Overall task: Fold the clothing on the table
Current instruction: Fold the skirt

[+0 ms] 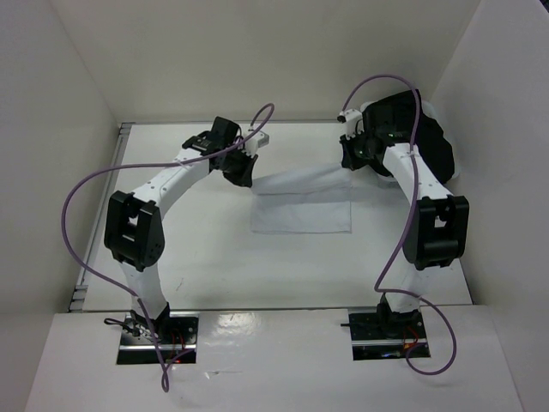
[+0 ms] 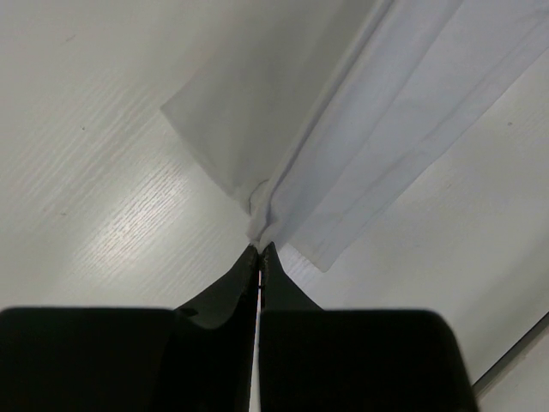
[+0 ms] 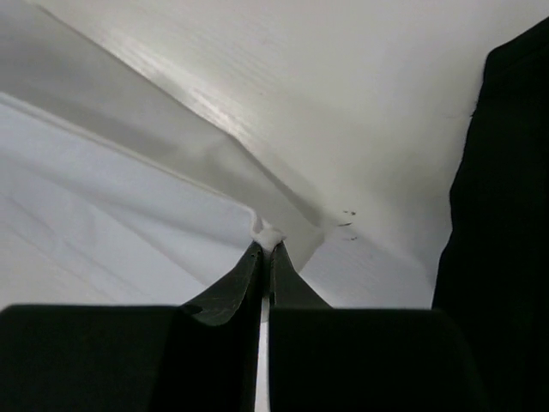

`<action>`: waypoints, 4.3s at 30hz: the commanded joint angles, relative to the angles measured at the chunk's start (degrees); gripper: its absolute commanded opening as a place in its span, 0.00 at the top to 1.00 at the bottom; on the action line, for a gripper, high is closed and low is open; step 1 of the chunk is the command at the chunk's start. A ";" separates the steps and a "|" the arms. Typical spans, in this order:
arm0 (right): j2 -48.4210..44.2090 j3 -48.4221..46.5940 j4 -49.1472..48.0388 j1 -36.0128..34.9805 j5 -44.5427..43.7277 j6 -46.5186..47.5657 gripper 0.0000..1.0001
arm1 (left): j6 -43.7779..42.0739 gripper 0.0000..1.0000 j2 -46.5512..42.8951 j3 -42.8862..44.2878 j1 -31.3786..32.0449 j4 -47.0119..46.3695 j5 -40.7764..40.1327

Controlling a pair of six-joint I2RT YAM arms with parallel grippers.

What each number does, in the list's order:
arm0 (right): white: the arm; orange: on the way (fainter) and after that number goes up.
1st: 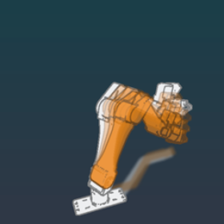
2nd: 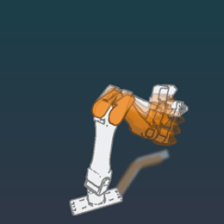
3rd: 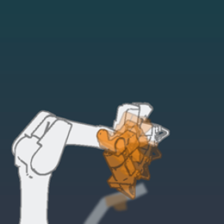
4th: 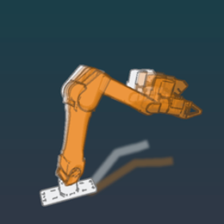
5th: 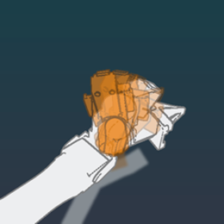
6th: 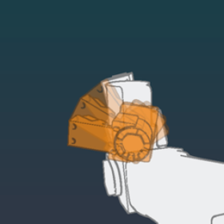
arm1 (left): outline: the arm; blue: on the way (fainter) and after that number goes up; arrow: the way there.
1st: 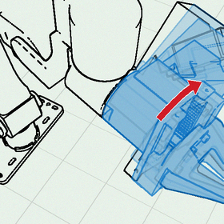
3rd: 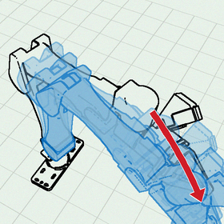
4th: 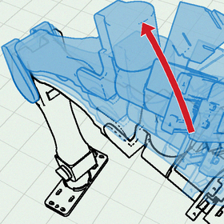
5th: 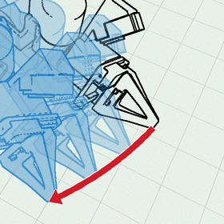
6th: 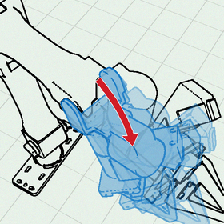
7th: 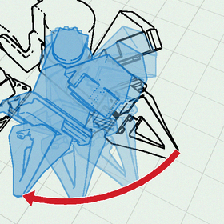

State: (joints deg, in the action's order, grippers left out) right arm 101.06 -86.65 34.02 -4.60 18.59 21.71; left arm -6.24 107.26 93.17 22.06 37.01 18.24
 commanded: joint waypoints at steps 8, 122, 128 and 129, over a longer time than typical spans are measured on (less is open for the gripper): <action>-4.55 1.57 11.50 0.91 1.71 10.27 1.00 | -4.48 1.00 -3.11 -4.04 -0.88 2.27 3.29; 5.12 -3.07 11.33 -2.61 -0.40 2.02 1.00 | -2.90 0.58 3.22 -6.59 -0.88 3.06 9.01; 4.50 -8.97 13.53 -2.61 0.22 1.49 1.00 | -2.90 0.58 2.69 -6.59 -0.88 3.06 8.48; 4.50 -8.97 13.53 -2.61 0.74 1.49 1.00 | -2.90 0.58 2.69 -6.59 -0.88 3.06 8.48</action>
State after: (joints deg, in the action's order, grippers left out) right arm 108.42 -93.17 45.58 -6.76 18.70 23.77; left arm -9.87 111.53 86.04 21.41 40.62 25.41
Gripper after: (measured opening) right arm 0.004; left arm 0.417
